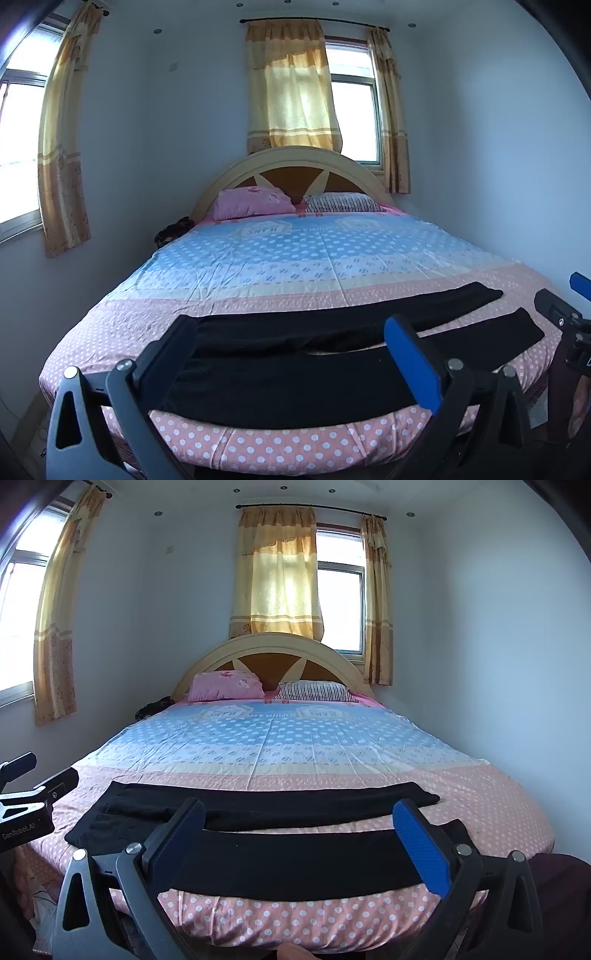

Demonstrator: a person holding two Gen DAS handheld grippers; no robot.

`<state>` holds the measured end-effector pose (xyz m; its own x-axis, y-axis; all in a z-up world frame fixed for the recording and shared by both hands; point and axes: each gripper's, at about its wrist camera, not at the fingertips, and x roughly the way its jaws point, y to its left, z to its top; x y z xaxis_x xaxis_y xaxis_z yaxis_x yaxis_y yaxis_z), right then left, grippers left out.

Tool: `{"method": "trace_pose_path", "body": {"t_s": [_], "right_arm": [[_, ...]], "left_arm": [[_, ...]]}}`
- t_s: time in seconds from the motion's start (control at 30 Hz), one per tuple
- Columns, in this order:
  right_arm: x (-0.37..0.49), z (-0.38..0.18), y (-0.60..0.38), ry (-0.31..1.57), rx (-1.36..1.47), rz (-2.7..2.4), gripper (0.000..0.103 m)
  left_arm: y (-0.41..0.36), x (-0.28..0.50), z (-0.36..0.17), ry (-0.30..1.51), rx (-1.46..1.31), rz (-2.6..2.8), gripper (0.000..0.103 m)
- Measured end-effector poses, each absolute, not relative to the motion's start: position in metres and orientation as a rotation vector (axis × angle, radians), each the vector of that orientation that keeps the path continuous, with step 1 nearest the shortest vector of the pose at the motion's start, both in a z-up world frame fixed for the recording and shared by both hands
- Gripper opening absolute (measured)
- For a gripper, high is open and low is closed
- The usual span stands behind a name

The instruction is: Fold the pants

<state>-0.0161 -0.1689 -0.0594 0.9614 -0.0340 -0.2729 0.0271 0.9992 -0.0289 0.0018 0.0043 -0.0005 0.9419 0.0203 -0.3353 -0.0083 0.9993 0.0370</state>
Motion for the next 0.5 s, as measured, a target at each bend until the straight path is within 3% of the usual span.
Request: {"method": "trace_pose_path", "body": {"t_s": [0.5], "right_arm": [[-0.0130,-0.0629,-0.1695,0.291,-0.031,-0.030,0.102]], "left_arm": [[0.0029,0.0047,-0.0012,0.349,0.039,0.019,0.103]]}}
